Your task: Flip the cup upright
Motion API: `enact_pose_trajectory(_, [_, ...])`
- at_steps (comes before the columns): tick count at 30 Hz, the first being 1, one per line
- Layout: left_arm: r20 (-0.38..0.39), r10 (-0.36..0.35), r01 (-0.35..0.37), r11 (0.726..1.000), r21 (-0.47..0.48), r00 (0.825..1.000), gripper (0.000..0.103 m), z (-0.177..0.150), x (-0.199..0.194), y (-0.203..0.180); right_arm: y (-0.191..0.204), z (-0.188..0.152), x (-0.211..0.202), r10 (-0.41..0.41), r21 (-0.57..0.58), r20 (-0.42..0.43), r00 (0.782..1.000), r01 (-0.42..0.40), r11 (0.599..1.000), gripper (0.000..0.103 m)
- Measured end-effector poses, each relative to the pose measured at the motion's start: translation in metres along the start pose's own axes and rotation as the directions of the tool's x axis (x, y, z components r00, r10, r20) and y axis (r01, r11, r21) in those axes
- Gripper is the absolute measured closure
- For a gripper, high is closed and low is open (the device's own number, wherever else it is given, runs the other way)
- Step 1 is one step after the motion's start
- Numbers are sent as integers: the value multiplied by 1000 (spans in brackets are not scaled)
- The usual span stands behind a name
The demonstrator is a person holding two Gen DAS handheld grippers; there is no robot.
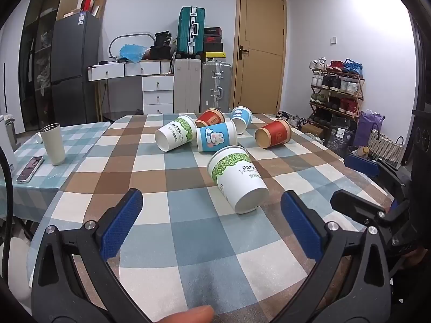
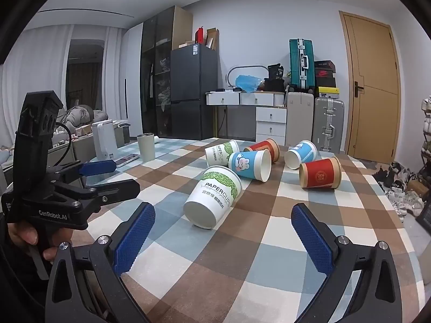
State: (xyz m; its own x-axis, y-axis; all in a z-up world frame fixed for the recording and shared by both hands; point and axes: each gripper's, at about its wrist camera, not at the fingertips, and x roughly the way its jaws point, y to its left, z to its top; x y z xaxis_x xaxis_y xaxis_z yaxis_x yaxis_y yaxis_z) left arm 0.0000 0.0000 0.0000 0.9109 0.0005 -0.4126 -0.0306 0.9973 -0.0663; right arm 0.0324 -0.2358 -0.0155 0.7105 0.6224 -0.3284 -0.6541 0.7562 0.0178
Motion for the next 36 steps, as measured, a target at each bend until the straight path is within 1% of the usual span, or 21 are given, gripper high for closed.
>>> enact_pose_trajectory(2, [15,-2,2,1000,2,1000,1,0,-1,0,0,0,1,-4,-2,6,1000,4,1000,0])
enact_pose_trajectory(16, [0,6,-6,1000,-4,1000,1,0,-1,0,0,1,-3,-4,10,9,1000,4,1000,0])
enact_pose_trajectory(17, [1,8,-8,1000,-6,1000,1,-1,1,5,-1,2,-2,-3,10,8,1000,2,1000,0])
enact_pose_trajectory(20, [-1,9,-9,1000,-10,1000,1,-4,3,5,-1,2,-3,-2,12,8,1000,2,1000,0])
enact_pose_trajectory(21, [-1,9,-9,1000,-11,1000,1,-1,0,3,-2,1,-3,-4,12,8,1000,4,1000,0])
enact_pose_trajectory(36, [-21,23,-24,999,-24,1000,1,-2,8,4,-8,3,-3,-23,36,-7,1000,23,999,0])
